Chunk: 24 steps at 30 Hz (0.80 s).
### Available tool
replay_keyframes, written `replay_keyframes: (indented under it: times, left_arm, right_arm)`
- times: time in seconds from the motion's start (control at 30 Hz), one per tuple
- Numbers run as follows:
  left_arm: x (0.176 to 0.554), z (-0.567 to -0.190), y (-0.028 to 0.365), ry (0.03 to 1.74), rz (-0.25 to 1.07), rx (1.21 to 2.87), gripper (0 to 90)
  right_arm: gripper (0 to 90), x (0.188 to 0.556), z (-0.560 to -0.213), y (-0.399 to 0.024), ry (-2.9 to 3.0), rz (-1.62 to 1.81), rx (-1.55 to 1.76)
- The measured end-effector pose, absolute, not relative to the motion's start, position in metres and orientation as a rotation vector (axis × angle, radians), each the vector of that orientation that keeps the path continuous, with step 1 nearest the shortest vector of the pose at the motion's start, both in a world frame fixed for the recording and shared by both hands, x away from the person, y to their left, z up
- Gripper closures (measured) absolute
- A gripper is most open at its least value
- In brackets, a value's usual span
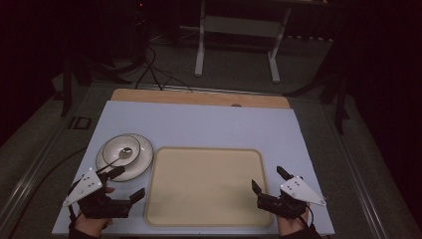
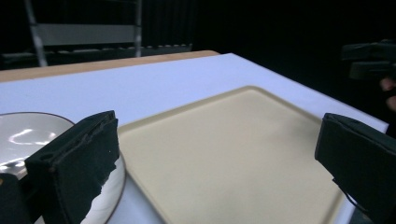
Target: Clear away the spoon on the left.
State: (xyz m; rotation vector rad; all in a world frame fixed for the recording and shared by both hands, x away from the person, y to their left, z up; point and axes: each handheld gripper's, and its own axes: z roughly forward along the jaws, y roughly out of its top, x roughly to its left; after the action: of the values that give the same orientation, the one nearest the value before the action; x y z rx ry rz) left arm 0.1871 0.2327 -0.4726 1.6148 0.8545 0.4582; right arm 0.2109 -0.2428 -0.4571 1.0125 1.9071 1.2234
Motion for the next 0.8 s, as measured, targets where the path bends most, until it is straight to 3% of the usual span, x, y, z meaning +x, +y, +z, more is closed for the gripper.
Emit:
replay_keyframes:
  times: [0.4, 0.53, 0.8]
  left_arm:
    - [0.186, -0.472, 0.23, 0.843, 0.455, 1.639, 0.6]
    - [0.187, -0.472, 0.229, 0.826, 0.369, 1.639, 0.6]
    - [0.182, -0.468, 0.221, 0.718, 0.357, 1.719, 0.5]
  right_arm:
    - [11.0, 0.199, -0.455, -0.241, 1.93, 1.28, 0.915]
    - [11.1, 0.196, -0.454, -0.24, 1.933, 1.327, 0.853]
    - [11.1, 0.196, -0.456, -0.236, 1.99, 1.365, 0.789]
